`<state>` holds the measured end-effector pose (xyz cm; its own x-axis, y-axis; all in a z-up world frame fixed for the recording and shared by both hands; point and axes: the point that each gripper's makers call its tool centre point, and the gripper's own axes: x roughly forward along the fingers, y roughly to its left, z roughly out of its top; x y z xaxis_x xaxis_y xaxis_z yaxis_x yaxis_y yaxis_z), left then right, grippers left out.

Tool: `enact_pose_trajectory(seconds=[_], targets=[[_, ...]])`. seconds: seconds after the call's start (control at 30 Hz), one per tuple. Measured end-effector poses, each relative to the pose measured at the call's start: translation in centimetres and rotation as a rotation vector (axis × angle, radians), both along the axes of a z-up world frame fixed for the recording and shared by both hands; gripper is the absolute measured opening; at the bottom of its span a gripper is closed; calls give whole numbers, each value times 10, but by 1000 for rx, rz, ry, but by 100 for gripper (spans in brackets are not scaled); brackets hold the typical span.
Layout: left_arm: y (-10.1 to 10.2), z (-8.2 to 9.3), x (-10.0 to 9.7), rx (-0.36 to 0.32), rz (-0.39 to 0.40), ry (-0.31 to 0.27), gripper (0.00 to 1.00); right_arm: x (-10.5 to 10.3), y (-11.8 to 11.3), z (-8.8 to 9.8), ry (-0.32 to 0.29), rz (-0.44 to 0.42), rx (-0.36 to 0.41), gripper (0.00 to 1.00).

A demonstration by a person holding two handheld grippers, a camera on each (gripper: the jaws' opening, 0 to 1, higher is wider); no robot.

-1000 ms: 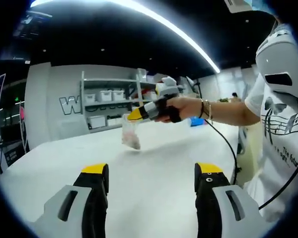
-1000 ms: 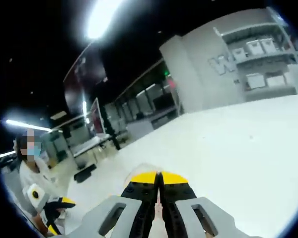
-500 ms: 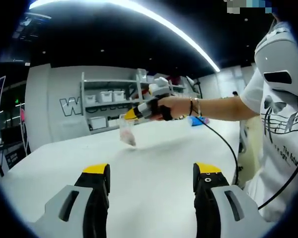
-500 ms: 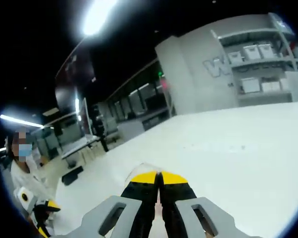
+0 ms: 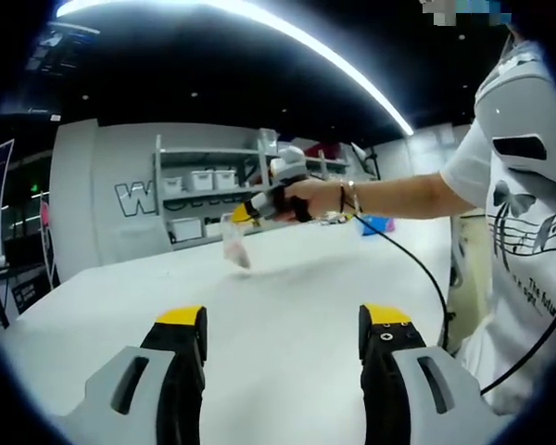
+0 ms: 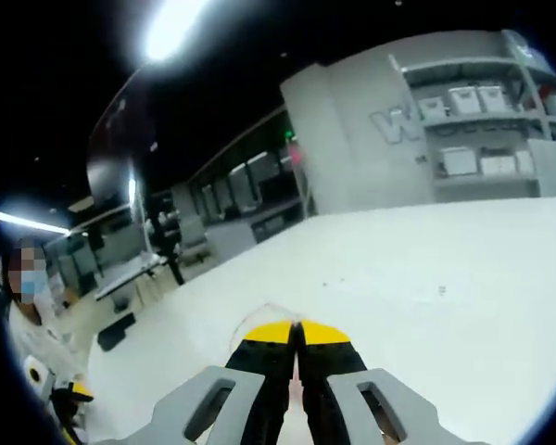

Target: Open the resealable bag by pulling the two sides of the seal apart until the entire bag opening is separated and visibly accessible.

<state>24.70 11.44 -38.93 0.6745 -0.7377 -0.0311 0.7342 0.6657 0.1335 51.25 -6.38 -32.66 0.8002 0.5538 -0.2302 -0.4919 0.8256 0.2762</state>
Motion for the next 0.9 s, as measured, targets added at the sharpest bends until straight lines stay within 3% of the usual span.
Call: enact_pose_trajectory(seconds=[0.4, 0.9], targets=[[4, 0, 1, 4, 18, 2, 66, 29, -7, 4, -10, -33, -28, 0], [8, -2, 9, 18, 33, 8, 66, 73, -25, -11, 21, -93, -59, 0]])
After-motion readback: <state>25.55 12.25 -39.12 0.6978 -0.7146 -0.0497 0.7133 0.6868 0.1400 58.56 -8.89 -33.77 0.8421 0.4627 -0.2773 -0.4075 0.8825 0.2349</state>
